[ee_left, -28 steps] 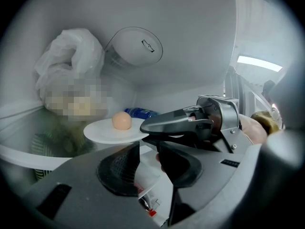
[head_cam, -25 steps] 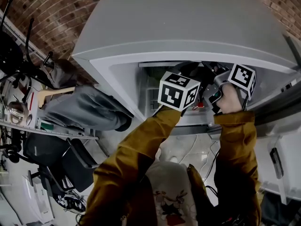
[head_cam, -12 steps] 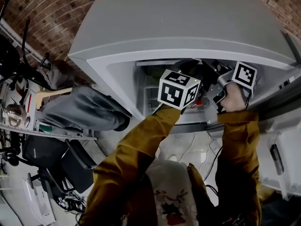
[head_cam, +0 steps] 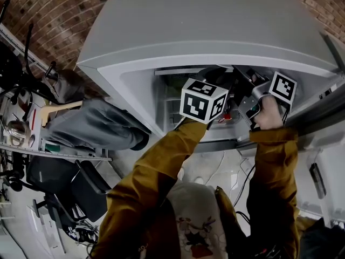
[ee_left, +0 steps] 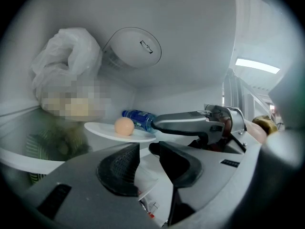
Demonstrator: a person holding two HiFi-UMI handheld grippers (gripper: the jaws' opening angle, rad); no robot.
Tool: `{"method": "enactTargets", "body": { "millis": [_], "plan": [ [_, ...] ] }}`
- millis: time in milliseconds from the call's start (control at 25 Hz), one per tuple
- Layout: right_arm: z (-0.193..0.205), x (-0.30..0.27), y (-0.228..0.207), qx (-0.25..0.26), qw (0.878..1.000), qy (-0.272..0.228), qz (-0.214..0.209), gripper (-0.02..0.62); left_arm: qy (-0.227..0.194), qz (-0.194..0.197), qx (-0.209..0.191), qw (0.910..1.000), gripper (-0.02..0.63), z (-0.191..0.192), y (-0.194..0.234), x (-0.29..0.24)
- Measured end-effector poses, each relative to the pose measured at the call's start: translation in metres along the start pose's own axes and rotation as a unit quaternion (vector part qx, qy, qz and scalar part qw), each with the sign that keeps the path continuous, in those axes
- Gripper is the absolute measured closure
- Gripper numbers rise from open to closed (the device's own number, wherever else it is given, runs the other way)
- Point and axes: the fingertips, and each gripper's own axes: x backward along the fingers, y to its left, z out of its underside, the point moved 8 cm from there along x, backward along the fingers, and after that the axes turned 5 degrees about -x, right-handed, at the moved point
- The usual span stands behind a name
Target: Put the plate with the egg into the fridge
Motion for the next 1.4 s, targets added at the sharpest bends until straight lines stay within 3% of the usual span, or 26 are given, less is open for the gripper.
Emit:
{"method": "enactTargets", "body": {
  "millis": [240,440,640,880,1040,1400],
  "plan": [
    [0.005,0.018,0.005,0.07,0.997,-0.023,0.021,0.411,0.003,0.0,0.0,1.0,0.494,0.002,0.001,0.001],
    [0.011,0.021,0.012,0.167,0.984,-0.035,0.046,0.416,0.004,0.001,0.0,1.0,0.494,0.002,0.003,0.003],
    [0.012,0.021,0.012,0.295,0.948,-0.058,0.103,0.562,0.009,0.004,-0.001,1.0,0.494,0.005,0.003,0.005],
    [0.021,0.016,0.016,0.392,0.911,-0.03,0.124,0.591,0.013,0.007,-0.002,0.9999,0.494,0.006,0.004,0.008],
    [0.024,0.008,0.016,0.413,0.901,-0.015,0.129,0.591,0.013,0.008,0.002,0.9999,0.494,0.006,0.006,0.009],
    [0.025,0.001,0.005,0.414,0.901,-0.009,0.132,0.591,0.026,0.009,0.007,0.9996,0.494,0.017,0.007,0.013]
  ]
}}
